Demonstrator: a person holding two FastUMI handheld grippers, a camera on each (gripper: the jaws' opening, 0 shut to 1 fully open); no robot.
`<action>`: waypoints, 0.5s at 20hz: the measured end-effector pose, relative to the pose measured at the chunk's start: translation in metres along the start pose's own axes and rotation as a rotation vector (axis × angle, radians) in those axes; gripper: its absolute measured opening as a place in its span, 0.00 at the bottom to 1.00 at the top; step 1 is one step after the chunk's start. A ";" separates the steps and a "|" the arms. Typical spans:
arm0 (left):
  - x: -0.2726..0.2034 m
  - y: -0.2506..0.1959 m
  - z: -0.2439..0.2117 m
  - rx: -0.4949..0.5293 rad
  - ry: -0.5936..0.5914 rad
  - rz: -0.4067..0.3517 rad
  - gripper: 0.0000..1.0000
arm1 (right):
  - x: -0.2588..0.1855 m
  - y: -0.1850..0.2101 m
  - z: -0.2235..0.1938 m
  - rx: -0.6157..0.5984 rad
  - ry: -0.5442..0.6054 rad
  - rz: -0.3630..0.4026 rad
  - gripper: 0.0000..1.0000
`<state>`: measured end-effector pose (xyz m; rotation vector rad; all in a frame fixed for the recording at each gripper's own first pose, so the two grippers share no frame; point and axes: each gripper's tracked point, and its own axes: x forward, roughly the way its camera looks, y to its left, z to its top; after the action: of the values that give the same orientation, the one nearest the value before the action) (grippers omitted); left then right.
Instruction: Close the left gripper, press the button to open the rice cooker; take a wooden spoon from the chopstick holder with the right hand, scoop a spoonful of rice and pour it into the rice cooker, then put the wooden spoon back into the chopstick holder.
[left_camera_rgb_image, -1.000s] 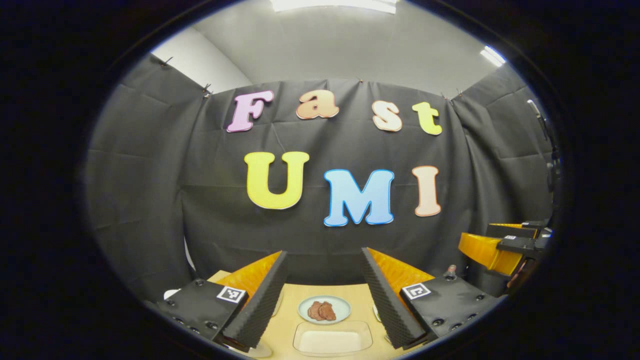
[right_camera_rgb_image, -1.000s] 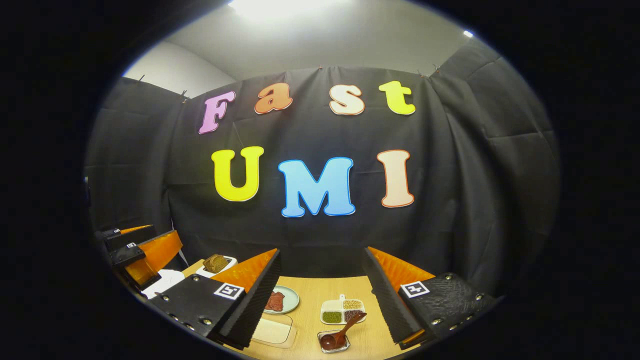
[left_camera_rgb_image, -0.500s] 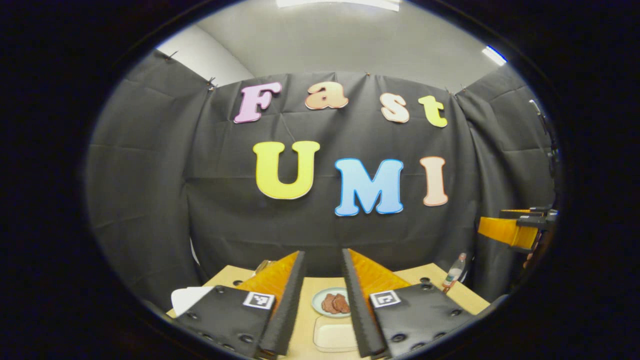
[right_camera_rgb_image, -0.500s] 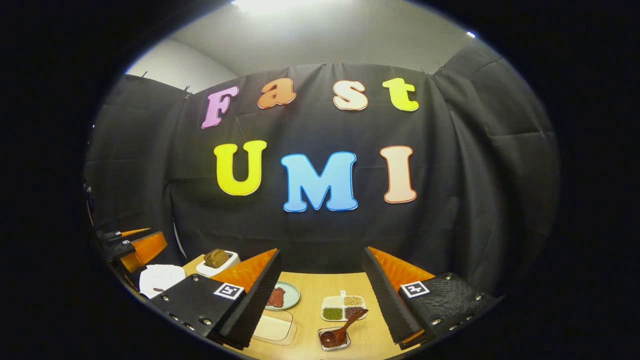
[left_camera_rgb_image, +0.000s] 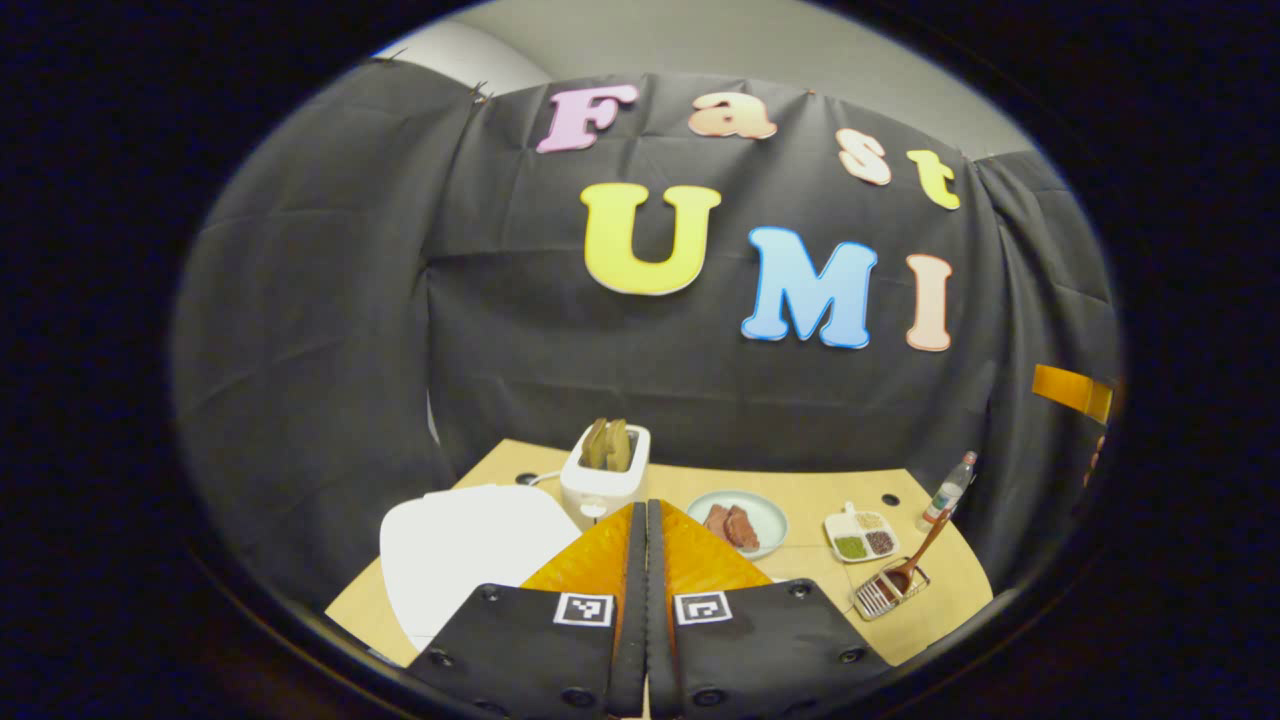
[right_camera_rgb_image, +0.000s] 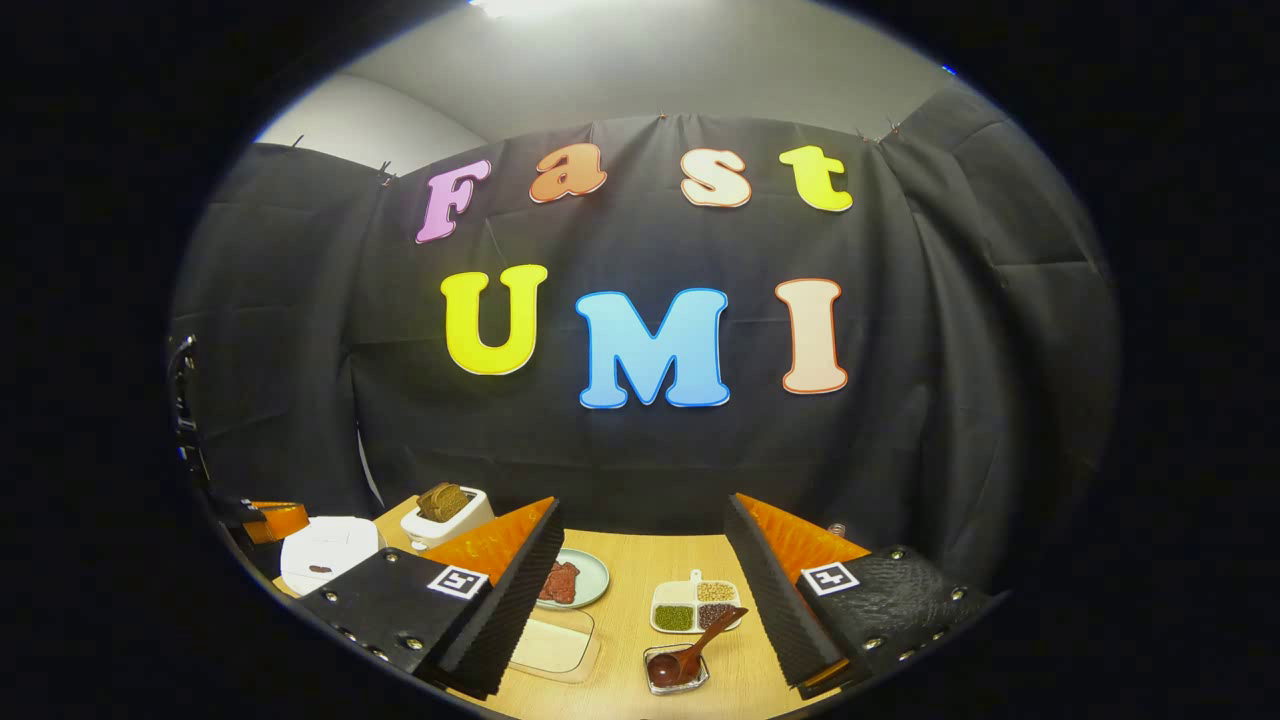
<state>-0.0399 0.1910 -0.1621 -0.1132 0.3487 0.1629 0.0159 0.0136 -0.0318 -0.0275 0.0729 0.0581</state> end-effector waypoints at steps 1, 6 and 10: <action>0.003 0.017 -0.013 -0.008 0.032 0.025 0.09 | 0.000 0.000 -0.002 0.000 0.005 0.002 0.98; 0.012 0.061 -0.051 -0.083 0.117 0.075 0.08 | 0.001 -0.001 -0.014 0.007 0.036 0.002 0.98; 0.026 0.081 -0.074 -0.098 0.190 0.090 0.09 | 0.002 -0.006 -0.017 0.003 0.046 -0.001 0.98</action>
<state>-0.0545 0.2638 -0.2472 -0.2105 0.5357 0.2588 0.0165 0.0077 -0.0491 -0.0258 0.1193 0.0568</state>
